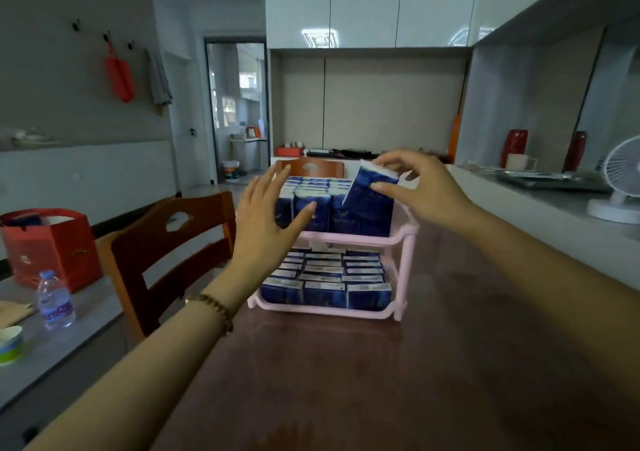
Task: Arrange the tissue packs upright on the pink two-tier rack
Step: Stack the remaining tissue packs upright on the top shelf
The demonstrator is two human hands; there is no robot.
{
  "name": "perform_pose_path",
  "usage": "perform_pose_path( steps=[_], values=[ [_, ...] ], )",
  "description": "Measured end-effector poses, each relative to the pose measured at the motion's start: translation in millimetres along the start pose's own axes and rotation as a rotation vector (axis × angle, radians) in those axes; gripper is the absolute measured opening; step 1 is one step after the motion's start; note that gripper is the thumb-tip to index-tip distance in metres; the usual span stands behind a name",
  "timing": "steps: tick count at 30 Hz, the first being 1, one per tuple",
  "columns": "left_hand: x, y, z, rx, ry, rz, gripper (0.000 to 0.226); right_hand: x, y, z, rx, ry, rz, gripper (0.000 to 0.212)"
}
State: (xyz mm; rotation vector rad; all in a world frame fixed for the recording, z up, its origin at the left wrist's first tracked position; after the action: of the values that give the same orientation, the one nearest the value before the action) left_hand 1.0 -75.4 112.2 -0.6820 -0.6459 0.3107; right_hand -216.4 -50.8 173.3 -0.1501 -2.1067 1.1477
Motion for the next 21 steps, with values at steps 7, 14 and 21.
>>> perform_pose_path(
  steps=[7, 14, 21],
  values=[
    [-26, -6, -11, -0.173, -0.372, -0.078, 0.07, -41, -4, 28, -0.042, 0.089, -0.123, 0.029],
    [-32, -7, -12, -0.173, -0.341, -0.067, 0.065, -56, 0, 31, 0.003, 0.215, -0.083, 0.032],
    [-30, -10, -17, -0.111, -0.272, -0.009, 0.081, -55, 5, 28, 0.076, 0.486, -0.075, 0.048]
  ],
)
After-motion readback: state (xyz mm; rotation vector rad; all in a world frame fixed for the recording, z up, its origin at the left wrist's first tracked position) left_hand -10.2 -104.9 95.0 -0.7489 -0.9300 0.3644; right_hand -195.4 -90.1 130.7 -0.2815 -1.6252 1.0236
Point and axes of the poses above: each hand's wrist, its own y-axis away from the middle knuckle, its own x-axis out of the back of the hand, z = x × y, the point moved 9 cm from there along -y, towards the middle knuckle, and after that the axes turned 10 degrees about x, right-handed, at the moved point
